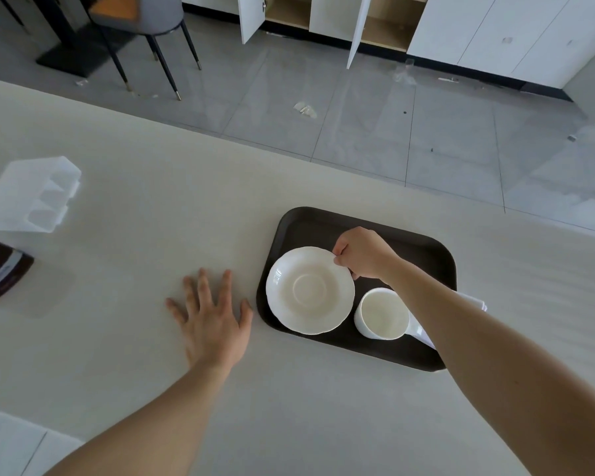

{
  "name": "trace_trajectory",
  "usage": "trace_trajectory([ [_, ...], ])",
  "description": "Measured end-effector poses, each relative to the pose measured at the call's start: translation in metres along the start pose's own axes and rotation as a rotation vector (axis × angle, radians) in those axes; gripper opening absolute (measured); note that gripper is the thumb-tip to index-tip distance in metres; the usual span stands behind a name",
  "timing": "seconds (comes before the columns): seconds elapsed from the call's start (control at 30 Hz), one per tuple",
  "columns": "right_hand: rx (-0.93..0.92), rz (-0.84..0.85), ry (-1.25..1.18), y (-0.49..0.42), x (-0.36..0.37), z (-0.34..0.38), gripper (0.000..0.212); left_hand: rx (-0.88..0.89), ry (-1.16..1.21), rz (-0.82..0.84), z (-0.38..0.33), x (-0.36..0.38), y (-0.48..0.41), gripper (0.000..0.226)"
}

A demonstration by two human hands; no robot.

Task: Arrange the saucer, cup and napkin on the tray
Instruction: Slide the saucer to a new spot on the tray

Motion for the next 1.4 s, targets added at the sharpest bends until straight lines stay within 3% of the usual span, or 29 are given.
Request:
trace_trajectory([
  [0.87, 0.077, -0.17, -0.066, -0.037, -0.023, -0.011, 0.015, -0.02, 0.0, 0.033, -0.001, -0.003, 0.001, 0.07],
  [1.4, 0.153, -0.248, -0.226, -0.042, -0.028, -0.02, 0.015, -0.014, 0.005, 0.015, 0.0, -0.002, 0.001, 0.067],
])
Point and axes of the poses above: each hand's wrist, its own y-axis away from the middle knuckle, its own x-axis out of the palm, z = x × y, the point moved 7 cm from there along -y, towards the middle knuckle, and after that the axes turned 4 degrees about y, right-handed, at the moved point
